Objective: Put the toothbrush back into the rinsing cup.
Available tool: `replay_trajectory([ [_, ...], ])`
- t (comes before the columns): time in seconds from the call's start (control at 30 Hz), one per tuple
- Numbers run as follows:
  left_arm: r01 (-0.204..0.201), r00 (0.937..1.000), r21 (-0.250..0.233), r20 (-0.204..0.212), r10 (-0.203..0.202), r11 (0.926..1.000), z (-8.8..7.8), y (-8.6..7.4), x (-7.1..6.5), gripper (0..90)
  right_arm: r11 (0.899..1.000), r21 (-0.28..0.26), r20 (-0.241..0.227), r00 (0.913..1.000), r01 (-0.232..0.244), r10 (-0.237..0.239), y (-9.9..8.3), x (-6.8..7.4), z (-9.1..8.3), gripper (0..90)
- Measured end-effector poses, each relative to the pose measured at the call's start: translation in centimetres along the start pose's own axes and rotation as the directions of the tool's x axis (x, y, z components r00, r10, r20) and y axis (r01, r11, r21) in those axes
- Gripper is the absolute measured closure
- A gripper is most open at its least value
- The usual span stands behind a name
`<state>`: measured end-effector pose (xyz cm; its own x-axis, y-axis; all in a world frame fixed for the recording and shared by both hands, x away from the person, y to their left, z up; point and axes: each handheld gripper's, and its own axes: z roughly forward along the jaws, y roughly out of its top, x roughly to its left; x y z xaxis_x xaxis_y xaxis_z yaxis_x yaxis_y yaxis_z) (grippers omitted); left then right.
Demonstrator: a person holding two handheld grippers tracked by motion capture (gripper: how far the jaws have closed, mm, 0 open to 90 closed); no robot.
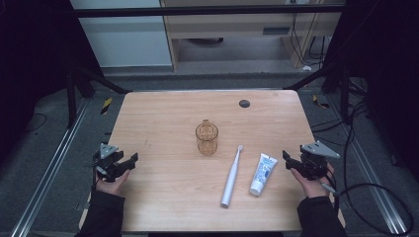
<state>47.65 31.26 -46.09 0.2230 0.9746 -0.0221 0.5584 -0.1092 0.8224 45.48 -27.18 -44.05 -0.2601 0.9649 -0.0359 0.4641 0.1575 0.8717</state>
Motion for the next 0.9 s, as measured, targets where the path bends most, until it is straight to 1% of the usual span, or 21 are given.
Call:
replay_trajectory([
  [0.13,-0.020,0.9997,0.014,-0.017,0.020,0.9997,0.0,-0.1,-0.3,43.8,1.000,0.003,-0.027,0.9996,-0.001,0.001,0.0,0.1,-0.4,35.3],
  [0.2,-0.032,0.9994,0.024,-0.013,0.032,0.9992,0.1,-0.2,-0.5,45.6,1.000,0.001,-0.051,0.9986,0.015,-0.015,0.2,0.6,-0.8,37.5],
  [0.23,-0.039,0.9991,0.027,-0.014,0.039,0.9989,0.1,-0.2,-0.6,45.6,1.000,0.001,-0.051,0.9986,0.015,-0.015,0.2,0.6,-0.8,37.5],
  [0.27,-0.045,0.9989,0.030,-0.011,0.045,0.9986,0.2,-0.3,-0.6,46.8,1.000,0.001,-0.070,0.9971,0.028,-0.028,0.4,1.1,-1.0,39.0],
  [0.3,-0.049,0.9988,0.029,-0.006,0.049,0.9984,0.2,-0.3,-0.7,46.8,1.000,0.001,-0.070,0.9971,0.028,-0.028,0.4,1.1,-1.0,39.0],
  [0.37,-0.054,0.9985,0.029,0.010,0.054,0.9981,0.3,-0.4,-0.8,47.9,0.999,0.000,-0.094,0.9950,0.034,-0.033,0.7,1.6,-1.2,40.0],
  [0.4,-0.047,0.9985,0.027,0.028,0.046,0.9985,0.4,-0.4,-0.8,47.9,0.999,0.002,-0.108,0.9934,0.038,-0.038,0.8,1.9,-1.3,40.8],
  [0.43,-0.039,0.9984,0.024,0.043,0.037,0.9990,0.5,-0.5,-0.8,47.6,0.999,0.004,-0.131,0.9903,0.046,-0.045,1.0,2.5,-1.5,41.5],
  [0.47,-0.040,0.9983,0.023,0.044,0.039,0.9989,0.6,-0.6,-0.8,47.6,0.999,0.004,-0.131,0.9903,0.046,-0.045,1.0,2.5,-1.5,41.5],
  [0.5,-0.047,0.9980,0.035,0.044,0.046,0.9983,0.8,-0.7,-0.9,47.9,0.998,0.007,-0.158,0.9858,0.059,-0.057,1.2,3.2,-1.6,42.4],
  [0.53,-0.051,0.9979,0.033,0.043,0.049,0.9982,0.8,-0.7,-0.9,48.3,0.998,0.010,-0.174,0.9828,0.066,-0.064,1.3,3.5,-1.6,43.0],
  [0.57,-0.052,0.9978,0.033,0.043,0.050,0.9981,0.8,-0.7,-0.9,48.5,0.997,0.013,-0.183,0.9805,0.075,-0.071,1.3,3.8,-1.7,43.9],
  [0.6,-0.052,0.9978,0.033,0.043,0.050,0.9981,0.8,-0.7,-0.9,48.3,0.997,0.013,-0.183,0.9805,0.075,-0.071,1.3,3.8,-1.7,43.9],
  [0.63,-0.054,0.9978,0.034,0.039,0.053,0.9979,0.8,-0.7,-1.0,48.0,0.995,0.019,-0.204,0.9749,0.096,-0.090,1.5,4.6,-1.7,45.3],
  [0.67,-0.054,0.9978,0.034,0.039,0.053,0.9979,0.8,-0.7,-1.0,47.7,0.994,0.021,-0.215,0.9713,0.108,-0.101,1.5,5.0,-1.7,46.2],
  [0.7,-0.057,0.9978,0.033,0.035,0.056,0.9978,0.8,-0.7,-1.1,47.7,0.994,0.021,-0.215,0.9713,0.108,-0.101,1.5,5.0,-1.7,46.2],
  [0.73,-0.053,0.9980,0.035,0.037,0.051,0.9980,0.7,-0.7,-1.2,47.7,0.992,0.026,-0.241,0.9635,0.127,-0.117,1.5,5.8,-1.6,48.0],
  [0.77,-0.053,0.9980,0.035,0.037,0.051,0.9980,0.7,-0.7,-1.2,47.7,0.992,0.026,-0.241,0.9635,0.127,-0.117,1.5,5.8,-1.6,48.0],
  [0.8,-0.050,0.9981,0.035,0.037,0.049,0.9981,0.7,-0.7,-1.2,47.7,0.990,0.030,-0.253,0.9595,0.136,-0.124,1.5,6.2,-1.6,49.0],
  [0.83,-0.050,0.9981,0.035,0.039,0.048,0.9982,0.7,-0.7,-1.2,47.5,0.988,0.034,-0.276,0.9513,0.152,-0.137,1.4,6.9,-1.4,51.3],
  [0.9,-0.049,0.9981,0.044,0.041,0.047,0.9979,0.7,-0.7,-1.3,47.5,0.986,0.043,-0.291,0.9461,0.161,-0.142,1.4,7.5,-1.2,52.5],
])
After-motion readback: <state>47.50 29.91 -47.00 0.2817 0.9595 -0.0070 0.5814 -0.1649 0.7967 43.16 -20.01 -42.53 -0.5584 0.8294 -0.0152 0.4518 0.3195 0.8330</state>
